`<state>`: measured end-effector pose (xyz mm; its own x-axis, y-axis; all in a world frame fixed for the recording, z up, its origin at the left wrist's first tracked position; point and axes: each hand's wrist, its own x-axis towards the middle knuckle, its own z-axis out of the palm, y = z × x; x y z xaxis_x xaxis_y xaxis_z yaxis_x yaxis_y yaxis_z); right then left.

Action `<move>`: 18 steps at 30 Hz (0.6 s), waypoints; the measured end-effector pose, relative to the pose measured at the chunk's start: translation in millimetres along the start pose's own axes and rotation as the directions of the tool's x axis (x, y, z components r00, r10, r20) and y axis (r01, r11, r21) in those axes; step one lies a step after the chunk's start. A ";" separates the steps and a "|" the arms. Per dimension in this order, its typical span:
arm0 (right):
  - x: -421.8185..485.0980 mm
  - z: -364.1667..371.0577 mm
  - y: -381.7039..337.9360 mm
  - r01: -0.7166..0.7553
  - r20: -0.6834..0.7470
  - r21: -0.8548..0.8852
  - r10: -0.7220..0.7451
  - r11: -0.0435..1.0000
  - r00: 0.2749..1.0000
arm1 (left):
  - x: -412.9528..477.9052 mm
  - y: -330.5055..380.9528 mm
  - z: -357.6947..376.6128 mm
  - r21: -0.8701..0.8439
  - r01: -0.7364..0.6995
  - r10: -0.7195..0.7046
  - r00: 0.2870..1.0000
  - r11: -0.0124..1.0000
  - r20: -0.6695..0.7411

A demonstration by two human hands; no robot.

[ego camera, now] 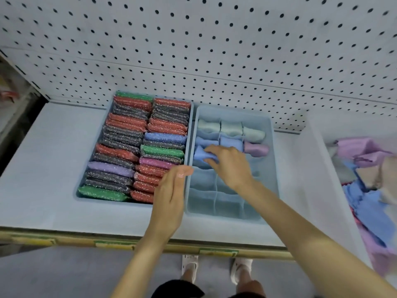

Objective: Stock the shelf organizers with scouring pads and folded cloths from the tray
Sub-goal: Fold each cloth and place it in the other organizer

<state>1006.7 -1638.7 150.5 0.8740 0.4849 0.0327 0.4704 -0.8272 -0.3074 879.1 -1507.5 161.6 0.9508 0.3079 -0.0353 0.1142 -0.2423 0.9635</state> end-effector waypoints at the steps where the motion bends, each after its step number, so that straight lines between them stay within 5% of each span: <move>1: 0.8 1.2 -0.2 0.033 0.017 -0.038 -0.032 0.999 0.999 | -0.3 0.5 -0.2 0.010 0.001 -0.001 1.000 1.000 -0.001; 13: 13.4 18.0 12.4 0.134 0.145 0.030 -0.137 0.990 0.980 | -0.7 6.5 -2.7 0.053 0.061 -0.064 0.996 0.997 0.059; 18: 20.2 12.4 16.7 0.109 0.329 0.101 -0.137 0.989 0.934 | -0.1 5.9 -4.4 0.060 0.035 -0.040 0.996 0.998 0.075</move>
<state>1030.7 -1639.2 134.3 0.7120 0.6597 -0.2406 0.5484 -0.7364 -0.3963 878.4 -1504.9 168.5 0.9644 0.2473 -0.0934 0.1648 -0.2860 0.9439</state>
